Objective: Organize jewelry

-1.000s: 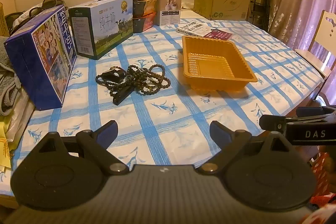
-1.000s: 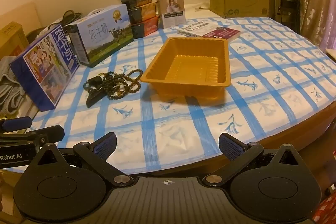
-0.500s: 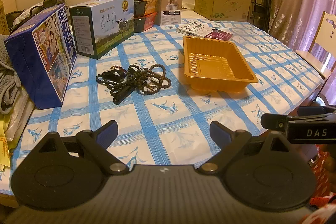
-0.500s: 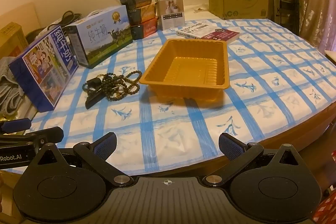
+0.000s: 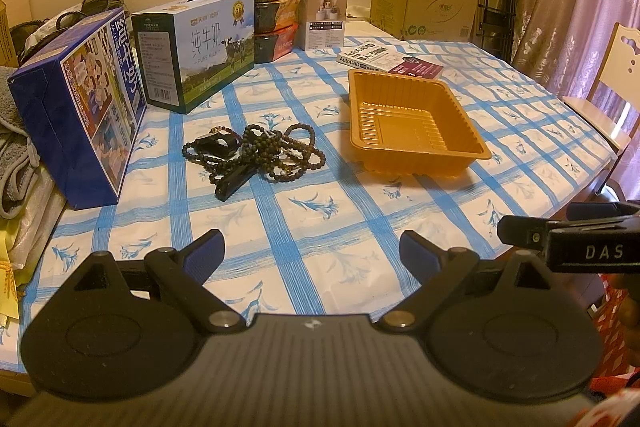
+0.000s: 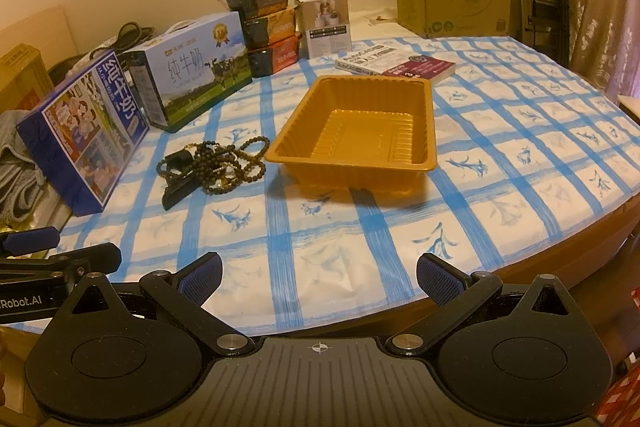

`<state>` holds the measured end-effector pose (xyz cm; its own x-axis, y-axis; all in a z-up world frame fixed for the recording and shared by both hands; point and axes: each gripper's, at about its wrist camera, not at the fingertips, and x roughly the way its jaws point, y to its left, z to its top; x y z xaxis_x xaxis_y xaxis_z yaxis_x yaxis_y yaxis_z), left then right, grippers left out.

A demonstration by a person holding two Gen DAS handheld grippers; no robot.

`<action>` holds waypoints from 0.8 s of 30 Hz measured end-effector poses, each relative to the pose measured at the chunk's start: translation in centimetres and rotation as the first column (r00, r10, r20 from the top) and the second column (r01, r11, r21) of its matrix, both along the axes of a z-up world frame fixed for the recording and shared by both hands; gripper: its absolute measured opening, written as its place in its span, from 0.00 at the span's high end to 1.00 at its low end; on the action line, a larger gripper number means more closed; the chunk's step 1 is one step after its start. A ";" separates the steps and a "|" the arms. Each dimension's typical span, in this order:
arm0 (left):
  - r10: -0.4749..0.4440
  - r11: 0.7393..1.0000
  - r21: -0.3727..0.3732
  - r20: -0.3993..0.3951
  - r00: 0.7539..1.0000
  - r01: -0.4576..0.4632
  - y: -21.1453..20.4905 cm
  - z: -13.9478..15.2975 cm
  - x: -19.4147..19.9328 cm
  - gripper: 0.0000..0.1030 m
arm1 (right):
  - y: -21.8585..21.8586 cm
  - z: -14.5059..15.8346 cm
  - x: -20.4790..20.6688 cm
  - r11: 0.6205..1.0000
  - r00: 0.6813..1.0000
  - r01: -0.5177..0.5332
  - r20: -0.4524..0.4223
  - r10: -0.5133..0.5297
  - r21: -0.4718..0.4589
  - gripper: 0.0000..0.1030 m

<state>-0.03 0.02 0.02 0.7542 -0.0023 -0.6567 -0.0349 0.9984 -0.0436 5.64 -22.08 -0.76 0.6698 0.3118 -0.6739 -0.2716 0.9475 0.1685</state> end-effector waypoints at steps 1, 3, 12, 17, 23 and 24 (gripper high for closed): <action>0.000 1.000 0.000 0.000 1.000 0.000 0.0 0.0 0.0 0.09 | 0.0 -0.1 -0.1 1.000 1.000 0.000 0.000 0.000 0.000 0.00; 0.000 1.000 0.000 0.001 1.000 0.000 0.0 0.0 0.0 0.09 | 0.0 0.0 -0.1 1.000 1.000 0.000 0.001 0.000 0.000 0.00; 0.000 1.000 -0.001 0.002 1.000 0.000 0.0 0.0 0.0 0.09 | 0.1 0.0 -0.1 1.000 1.000 -0.001 0.003 0.001 0.001 0.00; 0.000 1.000 -0.001 0.002 1.000 0.000 0.3 0.9 0.5 0.09 | 0.3 0.4 0.0 1.000 1.000 0.000 0.004 0.000 0.000 0.00; -0.001 1.000 -0.001 0.004 1.000 0.001 0.3 1.0 0.6 0.09 | 0.2 0.3 0.0 1.000 1.000 0.000 0.006 0.000 0.000 0.00; -0.002 1.000 0.000 0.005 1.000 0.002 0.2 1.0 0.7 0.09 | 0.2 0.2 0.0 1.000 1.000 0.000 0.006 0.000 0.000 0.00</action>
